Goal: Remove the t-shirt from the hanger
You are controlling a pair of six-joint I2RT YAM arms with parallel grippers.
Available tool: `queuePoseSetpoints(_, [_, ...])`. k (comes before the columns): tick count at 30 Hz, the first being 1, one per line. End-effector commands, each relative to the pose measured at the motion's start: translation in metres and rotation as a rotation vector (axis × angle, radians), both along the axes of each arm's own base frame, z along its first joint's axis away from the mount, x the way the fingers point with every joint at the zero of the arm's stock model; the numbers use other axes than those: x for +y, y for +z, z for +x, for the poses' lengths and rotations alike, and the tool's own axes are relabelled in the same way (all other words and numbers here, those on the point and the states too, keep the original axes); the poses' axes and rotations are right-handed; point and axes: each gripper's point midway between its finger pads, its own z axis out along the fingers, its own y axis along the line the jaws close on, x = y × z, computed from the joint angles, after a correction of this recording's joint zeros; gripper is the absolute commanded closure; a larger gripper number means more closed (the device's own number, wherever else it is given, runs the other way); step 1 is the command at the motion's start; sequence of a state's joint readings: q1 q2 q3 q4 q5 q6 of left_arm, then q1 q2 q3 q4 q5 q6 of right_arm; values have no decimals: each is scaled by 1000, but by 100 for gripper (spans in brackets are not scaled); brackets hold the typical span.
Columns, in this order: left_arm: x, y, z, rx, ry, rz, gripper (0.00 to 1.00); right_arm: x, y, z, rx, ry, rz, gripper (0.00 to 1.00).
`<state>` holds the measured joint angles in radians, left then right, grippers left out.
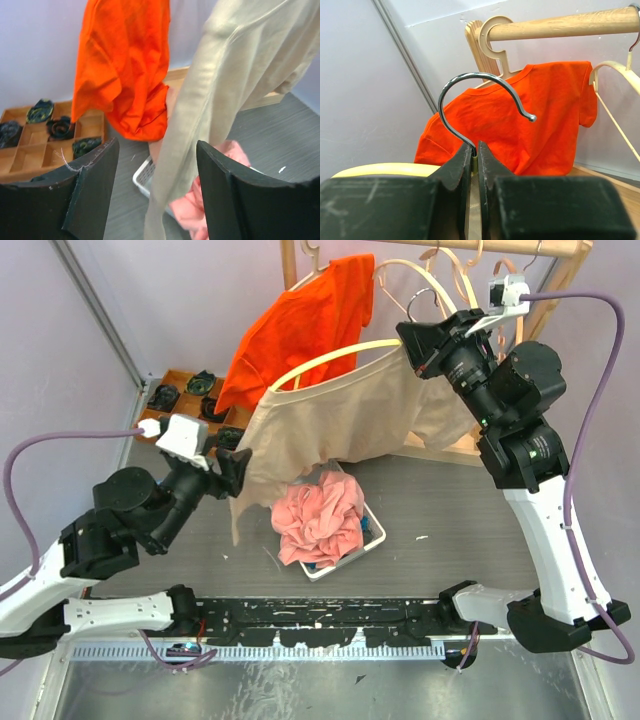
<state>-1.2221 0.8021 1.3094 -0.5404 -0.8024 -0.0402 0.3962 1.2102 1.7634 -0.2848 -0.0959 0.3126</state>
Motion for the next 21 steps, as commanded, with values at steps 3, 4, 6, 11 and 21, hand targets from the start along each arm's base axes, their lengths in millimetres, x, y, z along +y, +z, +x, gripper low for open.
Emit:
queuePoseSetpoints(3, [-36, 50, 7, -161, -81, -2, 26, -12, 59, -36, -186, 19, 90, 99])
queuePoseSetpoints(4, [-39, 49, 9, -164, -81, 13, 26, -12, 60, -37, -187, 21, 91, 99])
queuePoseSetpoints(6, [-46, 47, 13, -166, -72, 36, 27, -12, 60, -37, -188, 22, 91, 99])
queuePoseSetpoints(11, [-46, 43, 18, -161, -35, 46, 66, -13, 62, -39, -190, 21, 98, 99])
queuePoseSetpoints(21, [-22, -1, 5, -36, -36, 38, 100, -18, 64, -35, -194, -7, 128, 99])
